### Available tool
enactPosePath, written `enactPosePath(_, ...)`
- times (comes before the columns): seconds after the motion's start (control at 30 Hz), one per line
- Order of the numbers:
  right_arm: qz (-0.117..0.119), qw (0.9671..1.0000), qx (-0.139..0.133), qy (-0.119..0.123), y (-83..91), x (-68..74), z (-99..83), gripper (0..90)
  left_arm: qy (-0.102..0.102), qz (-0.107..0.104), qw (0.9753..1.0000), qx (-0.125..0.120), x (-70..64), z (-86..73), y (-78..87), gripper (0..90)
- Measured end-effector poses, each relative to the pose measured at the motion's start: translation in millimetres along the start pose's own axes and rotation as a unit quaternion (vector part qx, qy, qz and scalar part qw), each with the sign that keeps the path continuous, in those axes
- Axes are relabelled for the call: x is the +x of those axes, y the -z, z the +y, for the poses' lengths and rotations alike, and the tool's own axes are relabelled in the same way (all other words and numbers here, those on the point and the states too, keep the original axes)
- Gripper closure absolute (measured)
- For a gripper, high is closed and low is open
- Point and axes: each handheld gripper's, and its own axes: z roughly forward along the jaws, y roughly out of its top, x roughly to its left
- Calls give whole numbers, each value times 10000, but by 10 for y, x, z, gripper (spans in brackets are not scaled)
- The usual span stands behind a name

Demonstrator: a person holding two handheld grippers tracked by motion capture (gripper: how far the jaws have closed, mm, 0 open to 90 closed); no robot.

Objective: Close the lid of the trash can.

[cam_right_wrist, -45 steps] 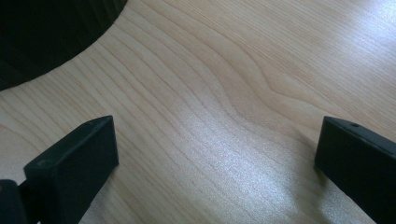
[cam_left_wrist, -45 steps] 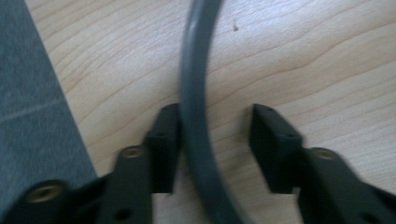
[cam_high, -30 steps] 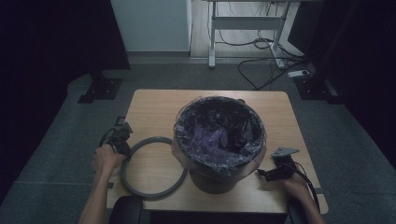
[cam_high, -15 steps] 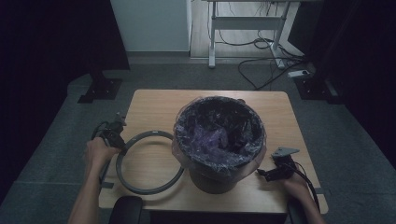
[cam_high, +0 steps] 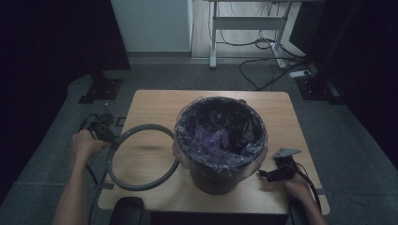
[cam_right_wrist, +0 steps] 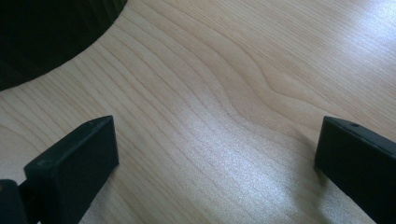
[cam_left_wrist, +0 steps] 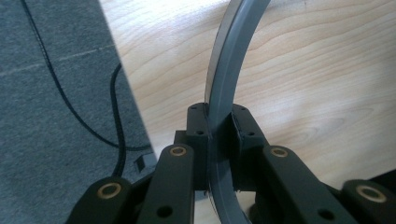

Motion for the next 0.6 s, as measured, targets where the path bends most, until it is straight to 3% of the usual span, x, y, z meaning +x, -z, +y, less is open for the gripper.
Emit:
enactPosePath(0.27,0,10000,0,-1,0,0,1,0,116,78,9999,-53,97,-45,426,803)
enactPosePath(0.6,4,10000,4,-10,0,0,2,0,170,-72,9997,-166,130,-120,842,802)
